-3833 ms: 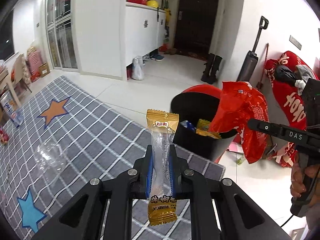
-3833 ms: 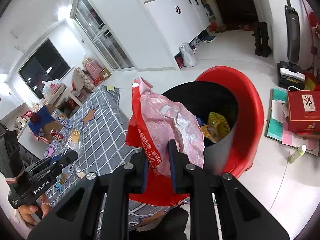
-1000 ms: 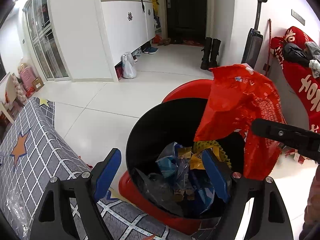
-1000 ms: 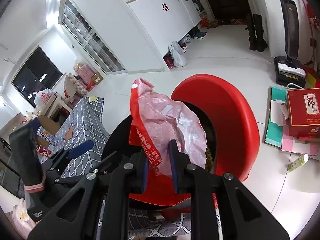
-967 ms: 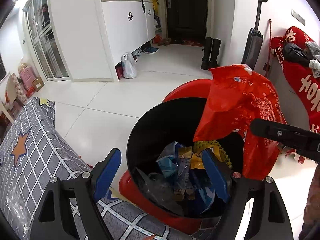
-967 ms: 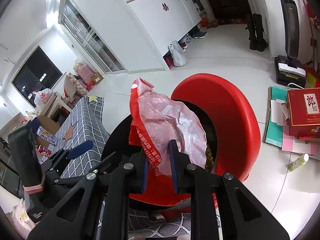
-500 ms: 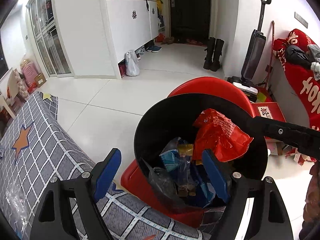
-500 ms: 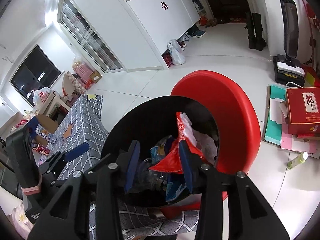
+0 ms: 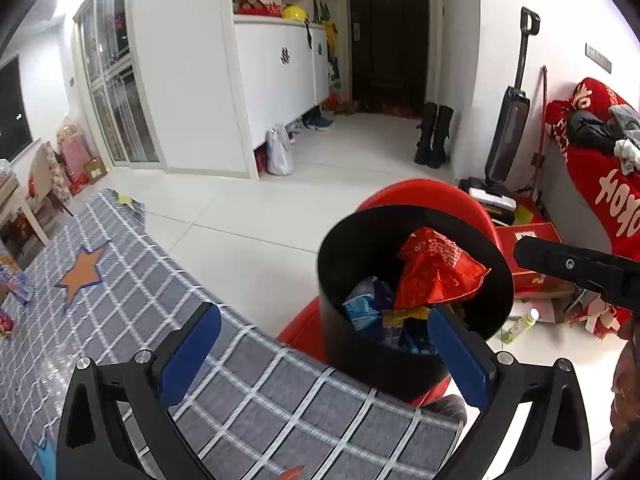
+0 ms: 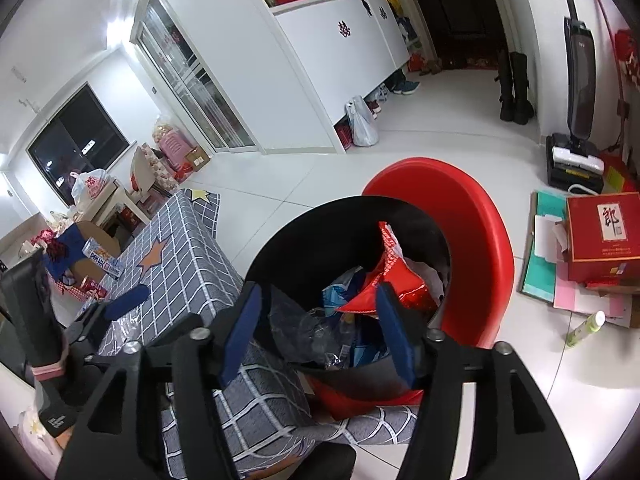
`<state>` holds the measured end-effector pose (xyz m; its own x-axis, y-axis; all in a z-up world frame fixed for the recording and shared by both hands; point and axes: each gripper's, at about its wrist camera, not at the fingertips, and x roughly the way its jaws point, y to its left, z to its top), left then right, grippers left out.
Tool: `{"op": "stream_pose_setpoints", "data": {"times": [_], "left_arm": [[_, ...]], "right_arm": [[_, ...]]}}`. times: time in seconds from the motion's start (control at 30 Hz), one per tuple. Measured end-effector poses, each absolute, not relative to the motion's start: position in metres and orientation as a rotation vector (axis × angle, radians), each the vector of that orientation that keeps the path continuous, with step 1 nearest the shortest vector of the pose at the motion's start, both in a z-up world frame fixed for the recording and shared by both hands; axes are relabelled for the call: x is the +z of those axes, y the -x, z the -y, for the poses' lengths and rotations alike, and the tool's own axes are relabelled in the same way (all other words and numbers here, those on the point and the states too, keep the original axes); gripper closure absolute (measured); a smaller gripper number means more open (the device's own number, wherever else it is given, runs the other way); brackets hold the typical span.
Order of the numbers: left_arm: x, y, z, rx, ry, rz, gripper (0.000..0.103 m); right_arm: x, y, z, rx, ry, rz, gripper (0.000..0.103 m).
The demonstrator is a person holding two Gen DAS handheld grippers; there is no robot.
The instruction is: Collect trash
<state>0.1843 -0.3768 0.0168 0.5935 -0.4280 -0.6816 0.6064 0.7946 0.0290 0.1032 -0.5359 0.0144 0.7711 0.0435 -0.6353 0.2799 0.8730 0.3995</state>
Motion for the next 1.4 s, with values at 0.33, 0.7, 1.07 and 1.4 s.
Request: {"op": "stream_pose_setpoints", "data": {"times": [0.33, 0.7, 1.07, 1.4], "left_arm": [[0.039, -0.151, 0.316, -0.555, -0.219, -0.65, 0.0], [0.038, -0.116, 0.238, -0.474, -0.154, -0.597, 0.0], [0.029, -0.089, 0.176, -0.377, -0.102, -0.519, 0.0], [0.014, -0.067, 0.144, -0.317, -0.124, -0.466, 0.0]], "right_arm": [[0.033, -0.085, 0.488, -0.14, -0.388, -0.635, 0.015], [0.04, -0.061, 0.419, -0.174, -0.271, -0.533, 0.0], [0.037, -0.038, 0.361, -0.197, -0.159, -0.425, 0.0], [0.031, -0.027, 0.326, -0.24, -0.108, -0.374, 0.0]]}}
